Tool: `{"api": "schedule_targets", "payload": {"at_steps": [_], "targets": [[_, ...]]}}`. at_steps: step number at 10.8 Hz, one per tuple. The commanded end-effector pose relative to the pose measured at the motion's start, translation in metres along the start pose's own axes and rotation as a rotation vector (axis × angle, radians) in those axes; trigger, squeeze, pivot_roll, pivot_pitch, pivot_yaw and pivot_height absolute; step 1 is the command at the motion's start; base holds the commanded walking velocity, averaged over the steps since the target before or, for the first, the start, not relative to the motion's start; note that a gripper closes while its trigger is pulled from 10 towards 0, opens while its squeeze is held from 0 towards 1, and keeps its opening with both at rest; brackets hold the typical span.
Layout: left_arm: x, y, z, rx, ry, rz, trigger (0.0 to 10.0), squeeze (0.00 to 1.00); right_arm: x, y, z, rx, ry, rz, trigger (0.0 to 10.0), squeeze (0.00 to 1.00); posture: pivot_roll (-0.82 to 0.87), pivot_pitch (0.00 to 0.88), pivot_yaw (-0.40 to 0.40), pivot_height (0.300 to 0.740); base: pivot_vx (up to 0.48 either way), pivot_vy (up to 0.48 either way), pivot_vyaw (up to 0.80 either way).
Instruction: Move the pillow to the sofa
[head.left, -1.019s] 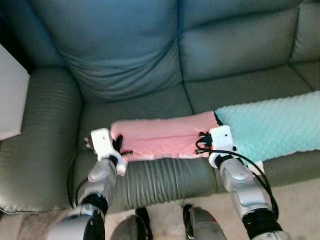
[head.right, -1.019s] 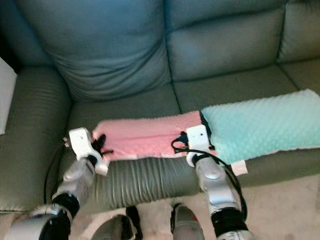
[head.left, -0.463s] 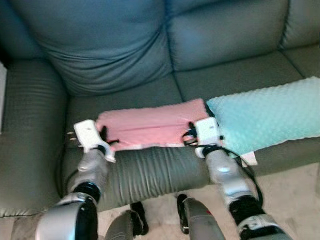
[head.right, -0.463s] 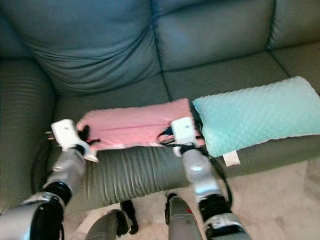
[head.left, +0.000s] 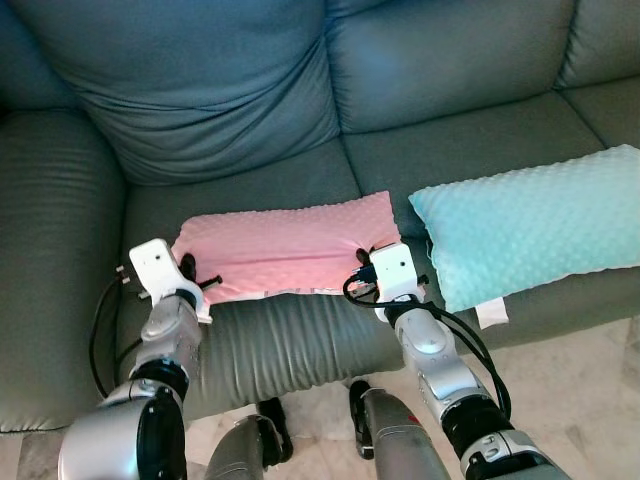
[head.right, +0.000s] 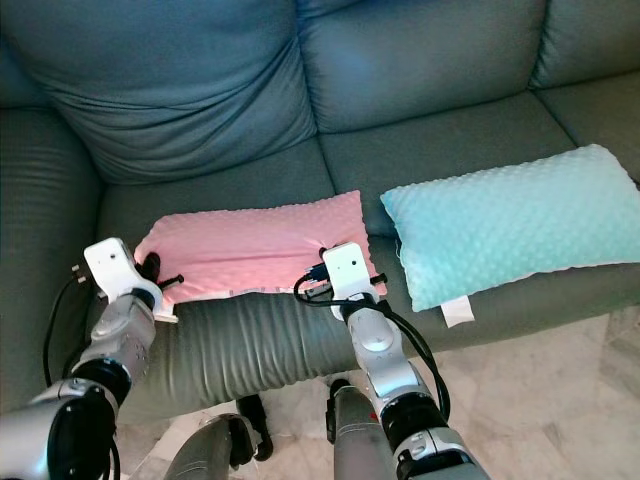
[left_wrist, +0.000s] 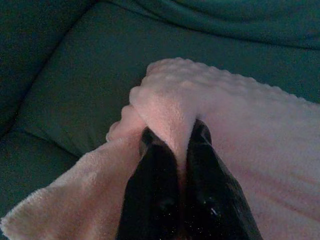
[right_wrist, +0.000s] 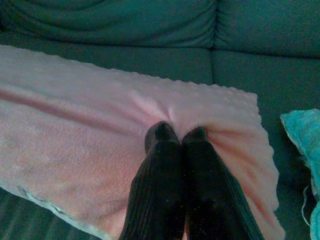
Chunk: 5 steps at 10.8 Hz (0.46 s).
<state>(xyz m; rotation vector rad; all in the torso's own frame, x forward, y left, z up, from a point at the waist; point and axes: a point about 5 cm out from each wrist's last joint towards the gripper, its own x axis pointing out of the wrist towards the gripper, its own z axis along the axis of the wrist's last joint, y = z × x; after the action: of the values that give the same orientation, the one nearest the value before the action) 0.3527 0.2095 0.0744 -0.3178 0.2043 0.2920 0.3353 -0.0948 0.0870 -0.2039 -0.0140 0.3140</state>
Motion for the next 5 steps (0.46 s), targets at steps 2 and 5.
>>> {"api": "schedule_targets", "payload": {"at_steps": [2, 5], "targets": [[-0.0031, 0.0269, -0.0053, -0.032, 0.028, 0.098, 10.0, 0.00, -0.0128, -0.0023, -0.0203, 0.066, 0.053, -0.015, 10.0, 0.00, -0.35, 0.436, 0.069, 0.740, 0.000, 0.000, 0.00], [-0.0041, 0.0249, -0.0082, -0.080, 0.027, 0.070, 10.0, 1.00, -0.0149, 0.0031, -0.0226, 0.139, 0.053, 0.019, 10.0, 1.00, -0.35, 0.432, 0.069, 0.740, 0.000, 0.000, 0.00]]}}
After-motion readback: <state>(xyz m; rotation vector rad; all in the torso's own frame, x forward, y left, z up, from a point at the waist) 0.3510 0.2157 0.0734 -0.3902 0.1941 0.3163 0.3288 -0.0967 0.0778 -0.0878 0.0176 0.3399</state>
